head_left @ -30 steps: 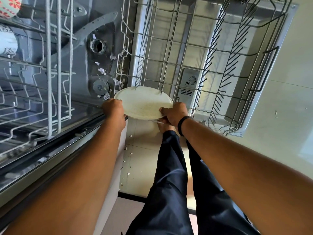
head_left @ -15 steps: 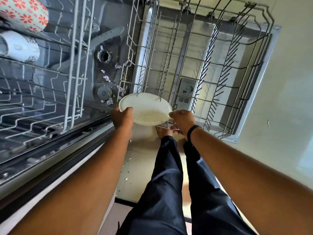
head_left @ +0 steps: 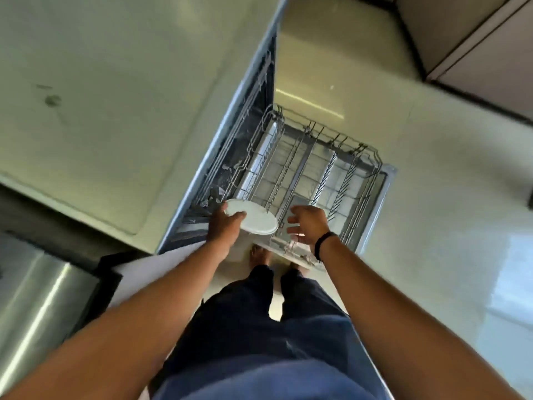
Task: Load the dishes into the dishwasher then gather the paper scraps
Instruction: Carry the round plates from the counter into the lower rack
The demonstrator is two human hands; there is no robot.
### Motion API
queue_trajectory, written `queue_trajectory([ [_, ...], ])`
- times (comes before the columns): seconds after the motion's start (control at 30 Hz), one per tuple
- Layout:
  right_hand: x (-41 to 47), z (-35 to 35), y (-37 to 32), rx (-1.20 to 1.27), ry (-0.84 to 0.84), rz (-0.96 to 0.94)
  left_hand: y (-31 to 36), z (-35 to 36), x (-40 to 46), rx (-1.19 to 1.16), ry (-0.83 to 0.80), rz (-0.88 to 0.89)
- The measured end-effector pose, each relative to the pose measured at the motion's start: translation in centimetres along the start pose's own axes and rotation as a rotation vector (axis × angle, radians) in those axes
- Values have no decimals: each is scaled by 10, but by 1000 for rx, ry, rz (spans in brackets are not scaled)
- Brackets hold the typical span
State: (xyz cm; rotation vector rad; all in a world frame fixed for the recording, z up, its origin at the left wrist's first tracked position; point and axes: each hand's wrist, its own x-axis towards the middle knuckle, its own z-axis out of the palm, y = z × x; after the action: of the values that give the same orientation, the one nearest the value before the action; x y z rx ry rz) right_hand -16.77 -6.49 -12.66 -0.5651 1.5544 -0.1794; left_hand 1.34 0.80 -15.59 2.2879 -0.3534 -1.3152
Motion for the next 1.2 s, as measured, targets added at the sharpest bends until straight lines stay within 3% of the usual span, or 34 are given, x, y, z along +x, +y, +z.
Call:
queue_trajectory([
  [0.2,-89,17,-59,-64,-132,-202,39,-29,-76,-240,-75,72],
  [0.37,-132,24,-98,-242,-249,-403,69,-47,-122,-448,17,169],
  [0.53,-147,39,-114,-312,-341,-482,75,-73,-157,-569,161,231],
  [0.87,-186,130,-46,-571,-625,-411,-13,-129,-222,-675,561,152],
  [1.0,-212,183,-24,-680,-551,-568,-61,-170,-251,-794,757,120],
  [1.2,-279,266,34,-820,-883,-546,-153,-230,-296,-1026,1022,71],
])
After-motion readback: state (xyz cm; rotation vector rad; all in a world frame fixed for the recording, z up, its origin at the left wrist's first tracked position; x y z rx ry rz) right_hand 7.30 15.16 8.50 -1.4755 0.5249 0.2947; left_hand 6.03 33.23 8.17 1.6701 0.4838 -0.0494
